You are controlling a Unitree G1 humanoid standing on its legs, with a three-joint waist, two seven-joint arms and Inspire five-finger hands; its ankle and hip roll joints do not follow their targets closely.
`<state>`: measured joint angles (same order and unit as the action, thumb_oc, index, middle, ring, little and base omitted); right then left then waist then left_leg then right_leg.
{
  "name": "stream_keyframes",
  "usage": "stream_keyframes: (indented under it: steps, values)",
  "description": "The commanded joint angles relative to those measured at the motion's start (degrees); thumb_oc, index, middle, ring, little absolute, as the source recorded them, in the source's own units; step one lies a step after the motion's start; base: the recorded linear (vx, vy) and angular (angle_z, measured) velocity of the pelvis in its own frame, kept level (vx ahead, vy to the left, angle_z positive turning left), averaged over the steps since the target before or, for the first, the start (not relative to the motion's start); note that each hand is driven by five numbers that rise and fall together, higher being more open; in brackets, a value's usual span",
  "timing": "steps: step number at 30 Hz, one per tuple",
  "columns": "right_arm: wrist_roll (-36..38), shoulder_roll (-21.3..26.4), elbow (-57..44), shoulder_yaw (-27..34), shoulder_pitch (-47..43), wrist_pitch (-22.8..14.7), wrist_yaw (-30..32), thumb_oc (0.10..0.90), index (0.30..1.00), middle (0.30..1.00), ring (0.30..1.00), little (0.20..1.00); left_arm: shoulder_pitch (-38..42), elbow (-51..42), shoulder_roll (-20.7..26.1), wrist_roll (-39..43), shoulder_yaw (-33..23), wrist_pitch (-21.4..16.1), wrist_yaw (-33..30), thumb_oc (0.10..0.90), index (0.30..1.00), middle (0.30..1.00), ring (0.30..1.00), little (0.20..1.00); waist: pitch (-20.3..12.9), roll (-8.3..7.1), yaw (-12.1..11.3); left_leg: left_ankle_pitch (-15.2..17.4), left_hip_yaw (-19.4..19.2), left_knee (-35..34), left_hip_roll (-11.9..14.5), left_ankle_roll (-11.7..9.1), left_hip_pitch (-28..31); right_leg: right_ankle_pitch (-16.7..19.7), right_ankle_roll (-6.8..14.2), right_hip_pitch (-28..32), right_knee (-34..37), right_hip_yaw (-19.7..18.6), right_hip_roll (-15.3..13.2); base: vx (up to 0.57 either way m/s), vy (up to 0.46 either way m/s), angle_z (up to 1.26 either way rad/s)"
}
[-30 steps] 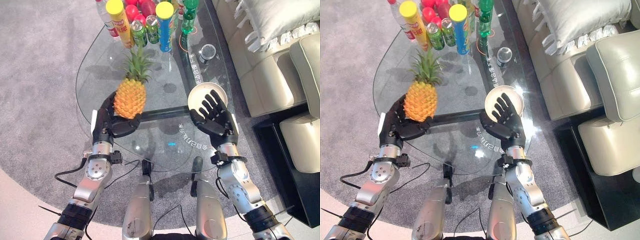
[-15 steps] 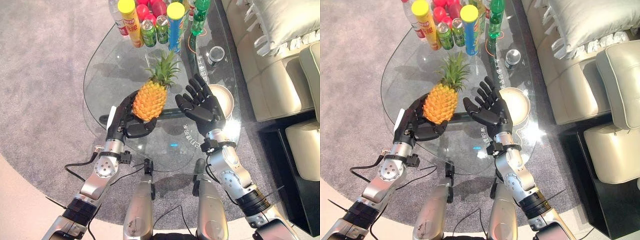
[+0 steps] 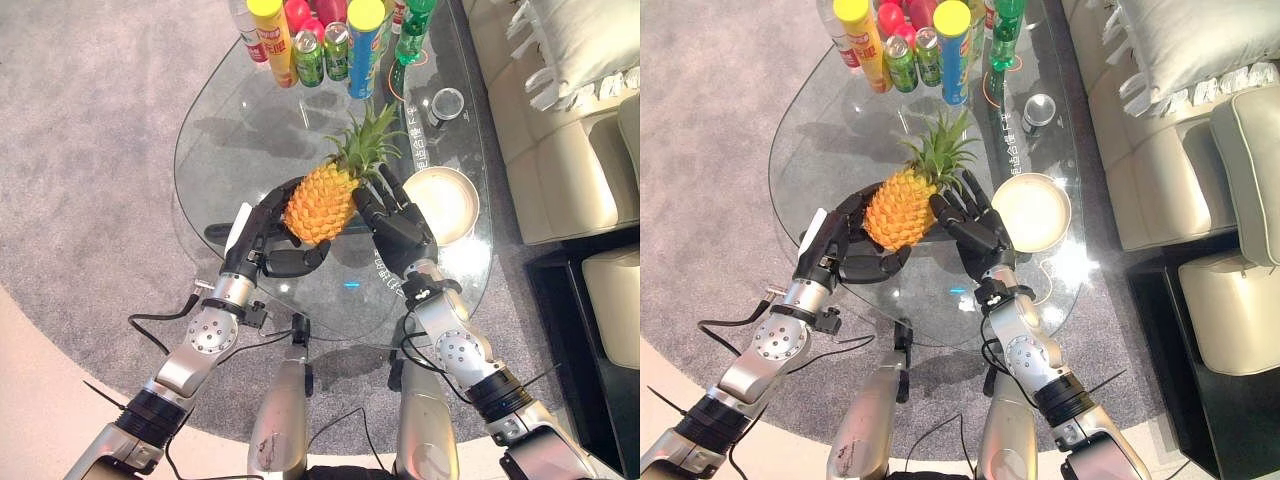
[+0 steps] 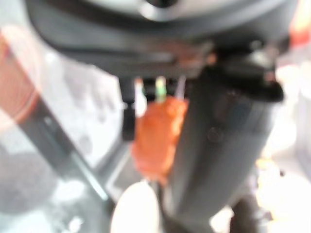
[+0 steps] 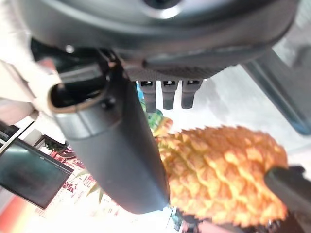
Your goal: Pick up the fruit to the plate
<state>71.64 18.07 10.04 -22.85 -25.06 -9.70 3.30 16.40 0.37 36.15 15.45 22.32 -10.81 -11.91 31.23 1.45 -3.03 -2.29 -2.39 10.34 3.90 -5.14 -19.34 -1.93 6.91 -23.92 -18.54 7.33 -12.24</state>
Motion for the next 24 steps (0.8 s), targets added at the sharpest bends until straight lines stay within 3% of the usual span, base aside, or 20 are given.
stream_keyframes:
  steps: [1,7,15,24]
  values:
    - [5.2,-1.2,-5.5,0.3,-5.3,-0.9,-8.5,0.8,0.9,0.9,0.9,0.9,4.7,-14.8,1.1,-1.6,0.0,-11.2,2.8,0.1,0.3,0.3,0.3,0.2,-1.4,0.36,0.8,7.0,-3.3,10.0,-8.5,3.2,-4.1,-0.1,-4.3,4.6,5.7,5.1,7.0,0.0,0.0,0.0]
    - [7.4,-0.2,-4.3,1.0,-6.1,-1.0,-11.8,0.8,0.9,0.9,0.9,0.9,5.0,-14.9,2.4,-0.9,0.7,-11.6,5.0,0.1,0.3,0.3,0.3,0.2,-1.4,0.62,0.7,7.3,-3.5,10.2,-8.7,3.3,-4.2,0.0,-4.0,4.5,5.6,5.1,6.7,0.0,0.0,0.0]
    - [9.5,2.7,-2.8,2.9,-7.9,-4.5,-15.4,0.8,0.9,0.9,0.9,0.9,6.3,-14.9,5.5,4.2,4.0,-9.0,14.9,0.1,0.3,0.3,0.3,0.2,-1.4,1.08,1.2,8.0,-4.1,10.7,-8.9,3.7,-4.5,0.3,-3.5,3.9,5.6,4.6,6.2,0.01,0.032,0.01]
    - [6.2,6.7,0.5,5.0,-10.3,-10.5,-11.9,0.8,0.9,0.9,0.9,0.9,8.7,-14.1,8.8,11.7,8.1,-3.8,23.7,0.1,0.3,0.3,0.3,0.2,-1.4,1.69,2.0,8.2,-5.2,10.0,-9.0,4.1,-4.7,1.0,-2.9,3.1,6.3,3.9,5.9,0.0,0.039,-0.02]
